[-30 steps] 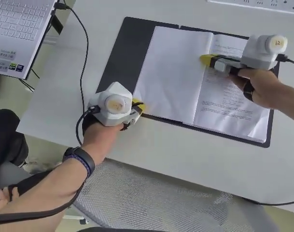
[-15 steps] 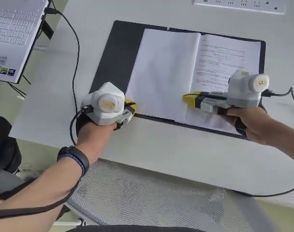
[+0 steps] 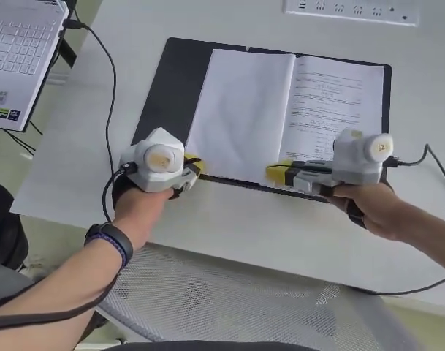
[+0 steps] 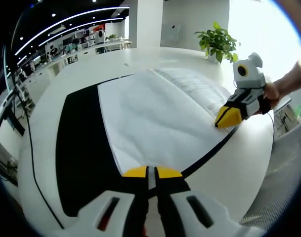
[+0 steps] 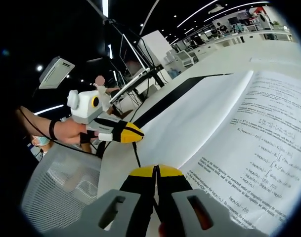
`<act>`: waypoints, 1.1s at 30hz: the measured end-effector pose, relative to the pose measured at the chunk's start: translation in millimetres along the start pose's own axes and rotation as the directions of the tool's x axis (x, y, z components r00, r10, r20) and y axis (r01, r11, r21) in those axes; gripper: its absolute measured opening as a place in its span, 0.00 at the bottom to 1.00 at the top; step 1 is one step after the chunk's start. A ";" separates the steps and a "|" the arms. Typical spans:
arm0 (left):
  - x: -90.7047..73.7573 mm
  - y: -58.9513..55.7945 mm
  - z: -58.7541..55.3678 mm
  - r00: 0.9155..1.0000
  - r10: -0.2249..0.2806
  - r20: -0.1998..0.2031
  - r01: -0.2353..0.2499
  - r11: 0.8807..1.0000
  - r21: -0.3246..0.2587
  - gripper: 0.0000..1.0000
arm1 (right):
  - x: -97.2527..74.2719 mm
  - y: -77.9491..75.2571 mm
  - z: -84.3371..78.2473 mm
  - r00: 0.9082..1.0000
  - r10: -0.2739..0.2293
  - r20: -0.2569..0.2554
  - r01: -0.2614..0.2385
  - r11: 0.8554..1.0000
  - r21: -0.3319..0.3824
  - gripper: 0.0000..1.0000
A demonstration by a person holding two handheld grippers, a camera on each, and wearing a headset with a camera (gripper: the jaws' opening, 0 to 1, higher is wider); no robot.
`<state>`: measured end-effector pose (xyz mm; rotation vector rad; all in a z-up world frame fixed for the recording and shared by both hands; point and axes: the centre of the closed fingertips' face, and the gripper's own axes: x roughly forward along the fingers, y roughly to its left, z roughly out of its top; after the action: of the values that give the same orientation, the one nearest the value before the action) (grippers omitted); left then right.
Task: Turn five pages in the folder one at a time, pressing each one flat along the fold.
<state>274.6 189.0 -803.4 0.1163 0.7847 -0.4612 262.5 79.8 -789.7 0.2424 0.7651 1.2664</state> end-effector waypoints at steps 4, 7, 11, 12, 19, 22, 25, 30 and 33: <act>-0.5 -0.4 0.3 1.000 0.000 -0.001 0.000 1.000 -0.001 0.03 | -1.1 3.9 -4.8 1.000 0.004 -0.008 -0.004 1.000 -0.001 0.00; 0.3 0.0 0.0 1.000 -0.002 -0.004 0.002 1.000 -0.002 0.03 | -1.9 3.6 -4.6 1.000 -0.001 -0.009 0.001 1.000 0.003 0.00; 2.1 0.6 -0.4 1.000 -0.014 -0.012 0.014 1.000 -0.001 0.04 | -3.5 3.3 -4.1 1.000 -0.010 -0.014 0.011 1.000 0.006 0.00; 2.4 -0.2 -0.3 1.000 -0.023 -0.014 0.023 1.000 -0.009 0.05 | -5.2 3.5 -2.6 1.000 -0.018 -0.013 0.018 1.000 0.006 0.00; -5.7 -6.1 15.7 0.999 -0.045 0.022 0.045 0.999 -0.017 0.20 | -31.7 8.5 19.9 0.997 -0.077 0.027 0.078 0.995 -0.057 0.11; -9.7 -6.2 21.6 0.998 -0.043 0.035 0.044 0.999 -0.006 0.21 | -43.7 7.9 23.2 0.994 -0.104 0.024 0.106 0.989 -0.102 0.13; -14.6 -9.1 28.7 0.997 -0.054 0.053 0.054 0.999 0.001 0.23 | -60.9 2.2 25.5 0.989 -0.141 0.036 0.144 0.983 -0.111 0.16; -23.2 -15.6 36.7 0.995 -0.070 0.065 0.068 0.997 0.035 0.28 | -85.9 -2.5 28.2 0.976 -0.207 0.062 0.213 0.969 -0.124 0.22; -28.4 -17.4 41.0 0.994 -0.078 0.074 0.075 0.996 0.044 0.30 | -97.9 -3.1 25.3 0.969 -0.240 0.056 0.246 0.958 -0.145 0.28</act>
<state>276.3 172.5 -753.3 0.1068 0.7068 -0.5514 271.5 -5.1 -735.4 0.0463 0.6418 1.0766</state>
